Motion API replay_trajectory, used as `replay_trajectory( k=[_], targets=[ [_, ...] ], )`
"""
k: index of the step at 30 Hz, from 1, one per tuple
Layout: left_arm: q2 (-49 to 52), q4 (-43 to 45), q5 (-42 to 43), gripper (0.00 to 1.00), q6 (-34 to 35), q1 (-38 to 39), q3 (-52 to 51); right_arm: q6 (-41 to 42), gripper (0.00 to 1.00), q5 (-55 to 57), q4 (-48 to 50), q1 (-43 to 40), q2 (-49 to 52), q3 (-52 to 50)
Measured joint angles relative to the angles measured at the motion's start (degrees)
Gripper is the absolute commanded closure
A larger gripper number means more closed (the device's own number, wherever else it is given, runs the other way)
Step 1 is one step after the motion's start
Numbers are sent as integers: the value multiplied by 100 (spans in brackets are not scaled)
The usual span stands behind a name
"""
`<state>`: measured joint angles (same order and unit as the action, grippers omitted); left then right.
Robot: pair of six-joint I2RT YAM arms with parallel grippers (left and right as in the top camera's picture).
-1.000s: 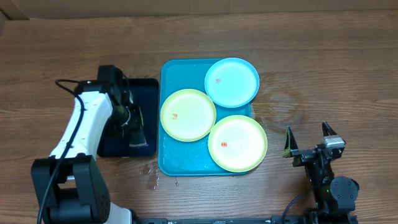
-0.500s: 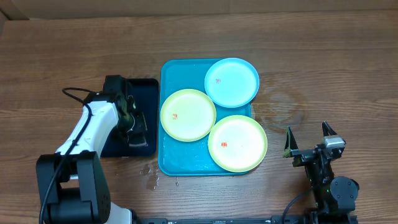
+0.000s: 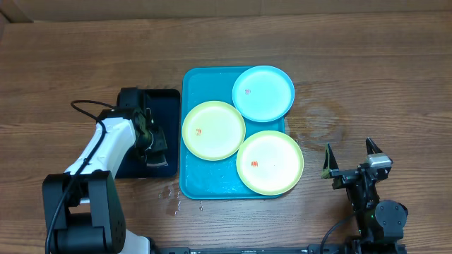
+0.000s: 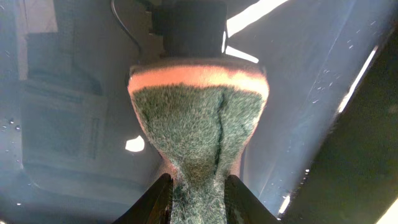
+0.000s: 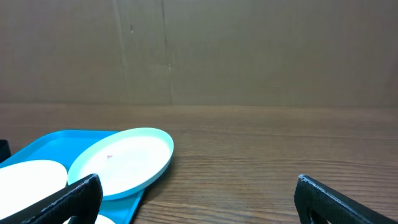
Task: Clean dirty plates on tray and stack at the side
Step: 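Lift the sponge off the black tray with the left gripper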
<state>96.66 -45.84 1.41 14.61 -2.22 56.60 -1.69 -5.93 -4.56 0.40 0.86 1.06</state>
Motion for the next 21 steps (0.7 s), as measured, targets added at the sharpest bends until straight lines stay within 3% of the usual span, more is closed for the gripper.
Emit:
replay_trajectory(
  k=[8, 12, 21],
  targets=[
    [0, 428, 0, 71, 0, 0, -273, 0, 0, 0, -2, 0, 0, 0],
    [0, 586, 0, 95, -17, 0, -376, 0, 0, 0, -2, 0, 0, 0],
    [0, 326, -24, 96, -302, 0, -98, 0, 0, 0, 2, 0, 0, 0]
  ],
)
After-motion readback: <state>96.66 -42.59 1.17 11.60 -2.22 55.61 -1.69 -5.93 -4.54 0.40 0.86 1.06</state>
